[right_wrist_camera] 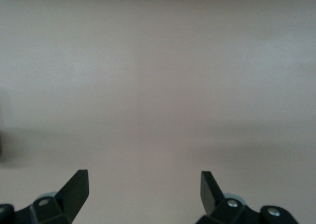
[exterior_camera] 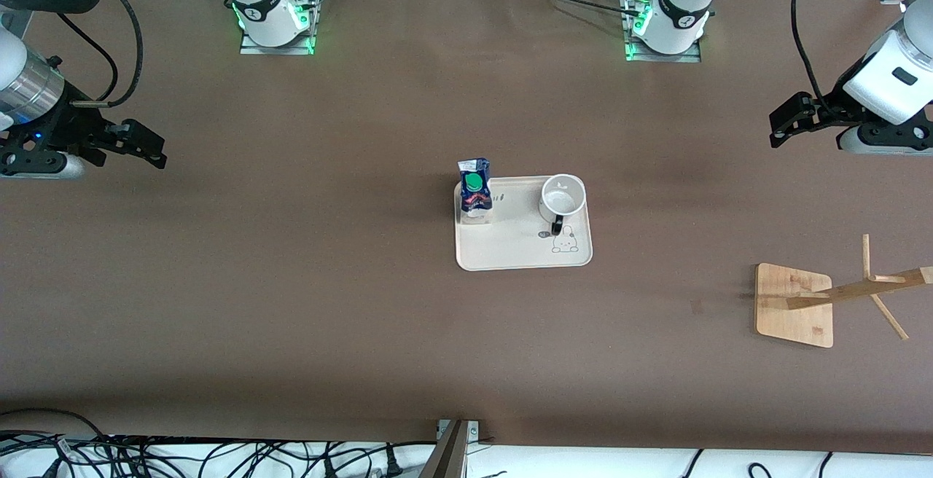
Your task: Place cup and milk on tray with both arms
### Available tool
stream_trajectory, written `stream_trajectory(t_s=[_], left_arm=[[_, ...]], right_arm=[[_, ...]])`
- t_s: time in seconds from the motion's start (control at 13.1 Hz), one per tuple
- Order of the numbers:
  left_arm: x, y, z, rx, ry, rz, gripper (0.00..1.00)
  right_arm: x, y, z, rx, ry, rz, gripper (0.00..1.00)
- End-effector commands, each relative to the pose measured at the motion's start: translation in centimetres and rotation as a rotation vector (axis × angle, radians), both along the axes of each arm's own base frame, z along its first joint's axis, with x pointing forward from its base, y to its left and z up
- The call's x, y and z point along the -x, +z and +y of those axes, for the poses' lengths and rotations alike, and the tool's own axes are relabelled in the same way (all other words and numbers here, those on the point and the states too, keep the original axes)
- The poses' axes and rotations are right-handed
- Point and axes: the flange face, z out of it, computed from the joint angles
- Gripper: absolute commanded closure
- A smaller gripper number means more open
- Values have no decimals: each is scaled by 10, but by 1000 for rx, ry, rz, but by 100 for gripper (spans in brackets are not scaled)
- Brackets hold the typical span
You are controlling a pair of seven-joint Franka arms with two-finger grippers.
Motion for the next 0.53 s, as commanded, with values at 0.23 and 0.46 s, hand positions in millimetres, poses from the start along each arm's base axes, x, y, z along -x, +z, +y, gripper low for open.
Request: stream_trajectory(t_s=[0.23, 0.46], left_arm=[[7, 5, -7, 5, -29, 51, 0], [-1, 1, 1, 3, -17, 32, 0]], right_arm=[[-2, 4, -2, 6, -13, -4, 0], [-2, 5, -2, 6, -13, -6, 0]])
